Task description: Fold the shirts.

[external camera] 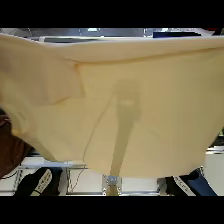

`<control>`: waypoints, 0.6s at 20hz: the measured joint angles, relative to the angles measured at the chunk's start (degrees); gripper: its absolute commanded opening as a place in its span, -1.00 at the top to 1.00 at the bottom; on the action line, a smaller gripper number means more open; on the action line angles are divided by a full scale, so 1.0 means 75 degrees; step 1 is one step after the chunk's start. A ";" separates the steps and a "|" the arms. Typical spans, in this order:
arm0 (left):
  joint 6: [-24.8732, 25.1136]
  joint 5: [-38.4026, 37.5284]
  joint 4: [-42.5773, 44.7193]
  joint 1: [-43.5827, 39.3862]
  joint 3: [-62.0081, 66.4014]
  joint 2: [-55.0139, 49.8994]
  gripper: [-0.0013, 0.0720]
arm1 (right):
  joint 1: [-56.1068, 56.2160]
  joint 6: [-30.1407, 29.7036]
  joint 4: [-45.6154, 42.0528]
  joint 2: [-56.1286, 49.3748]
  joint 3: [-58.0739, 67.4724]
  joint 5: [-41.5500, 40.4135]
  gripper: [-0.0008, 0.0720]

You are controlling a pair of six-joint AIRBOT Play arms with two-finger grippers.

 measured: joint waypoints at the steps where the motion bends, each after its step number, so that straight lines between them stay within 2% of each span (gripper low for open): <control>1: -0.0023 -0.0117 0.0111 -0.0187 0.0058 -0.0536 0.94 | 0.0000 -0.0020 -0.0102 -0.0446 -0.0058 -0.0213 0.96; 6: 0.0143 -0.0262 0.0367 -0.0836 0.0189 -0.3576 0.93 | -0.0009 -0.0131 -0.0329 -0.3293 -0.0568 -0.0458 0.96; 12: 0.0233 0.0927 0.0443 -0.1046 0.0219 -0.6327 0.93 | -0.0373 -0.0044 0.0428 -0.6382 -0.0740 0.0985 0.95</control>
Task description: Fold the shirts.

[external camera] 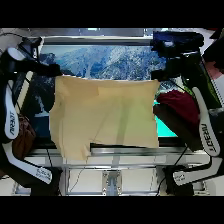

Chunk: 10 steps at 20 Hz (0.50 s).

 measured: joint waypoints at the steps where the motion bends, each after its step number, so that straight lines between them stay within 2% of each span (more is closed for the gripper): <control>1: 0.0006 0.0140 0.0000 -0.0015 0.0000 -0.0236 0.93 | -0.0067 0.0038 0.0236 -0.0289 -0.0012 0.0262 0.95; 5: 0.0032 0.0003 0.0000 0.0023 0.0006 -0.0574 0.94 | -0.0204 0.0076 0.0772 -0.0615 0.0017 0.0629 0.96; 10: -0.0166 -0.1099 0.0050 0.0280 -0.0003 -0.0029 0.94 | -0.0239 -0.0347 0.0956 0.0029 0.0047 -0.0373 0.96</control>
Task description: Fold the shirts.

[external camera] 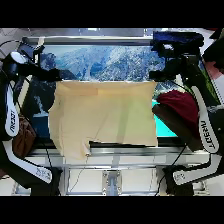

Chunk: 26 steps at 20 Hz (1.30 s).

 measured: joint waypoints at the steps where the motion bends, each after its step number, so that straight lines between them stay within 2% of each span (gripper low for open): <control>1: -0.0052 -0.0277 0.0087 0.0017 -0.0041 0.0085 0.94 | 0.0000 -0.0102 0.0012 0.0128 -0.0044 -0.0332 0.96; 4: -0.0242 -0.0787 0.0411 0.0026 -0.0420 0.0312 0.93 | 0.0017 -0.0335 0.0070 0.0478 -0.0449 -0.1177 0.96; 7: -0.0321 -0.0956 0.0600 0.0015 -0.1110 0.0431 0.94 | 0.0152 -0.0463 0.0233 0.0708 -0.1265 -0.1539 0.96; 13: -0.0399 -0.0356 0.0764 -0.0009 -0.2413 0.0460 0.93 | 0.0565 -0.0527 0.0446 0.0755 -0.3101 -0.0944 0.95; 14: -0.0402 -0.0286 0.0769 -0.0015 -0.2527 0.0420 0.87 | 0.0586 -0.0527 0.0443 0.0726 -0.3308 -0.0778 0.94; 15: -0.0402 -0.0233 0.0784 -0.0017 -0.2611 0.0379 0.44 | 0.0595 -0.0516 0.0428 0.0714 -0.3436 -0.0650 0.70; 16: -0.0399 -0.0227 0.0784 -0.0020 -0.2667 0.0353 -0.40 | 0.0595 -0.0440 0.0414 0.0699 -0.3520 -0.0548 0.20; 17: -0.0402 -0.0204 0.0787 -0.0017 -0.2713 0.0338 -0.97 | 0.0580 -0.0338 0.0356 0.0697 -0.3535 -0.0498 -0.10; 22: -0.0373 -0.0603 0.0702 0.0236 -0.2935 0.1040 -0.94 | 0.0527 -0.0079 -0.0396 0.1259 -0.2885 -0.1172 -0.10; 26: -0.0283 -0.0793 0.0761 0.1110 -0.4459 0.2908 -0.94 | 0.0262 -0.0017 -0.1620 0.2538 -0.2565 -0.1693 -0.10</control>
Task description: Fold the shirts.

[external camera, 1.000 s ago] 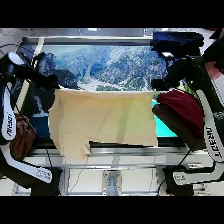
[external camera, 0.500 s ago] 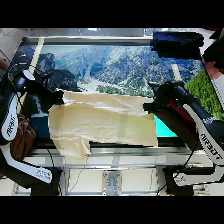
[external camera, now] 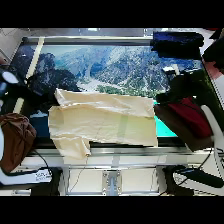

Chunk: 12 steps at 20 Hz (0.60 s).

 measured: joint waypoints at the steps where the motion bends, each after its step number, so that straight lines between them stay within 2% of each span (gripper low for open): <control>1: 0.0006 0.0015 0.0009 0.0341 -0.0653 0.0595 -0.94 | -0.0131 0.0009 -0.0090 0.0315 0.0038 -0.0041 -0.10; 5: 0.0015 0.0079 0.0023 0.1620 -0.3142 0.2722 -0.94 | -0.0635 0.0023 0.0335 0.1241 0.0111 0.0102 -0.10; 7: -0.0006 0.0096 0.0009 0.1988 -0.4089 0.3322 -0.94 | -0.0755 -0.0041 0.0723 0.1425 0.0125 0.0216 -0.10; 12: -0.0032 0.0160 -0.0122 0.2314 -0.5164 0.3299 -0.94 | -0.0863 -0.0198 0.1195 0.1577 0.0140 0.0484 -0.10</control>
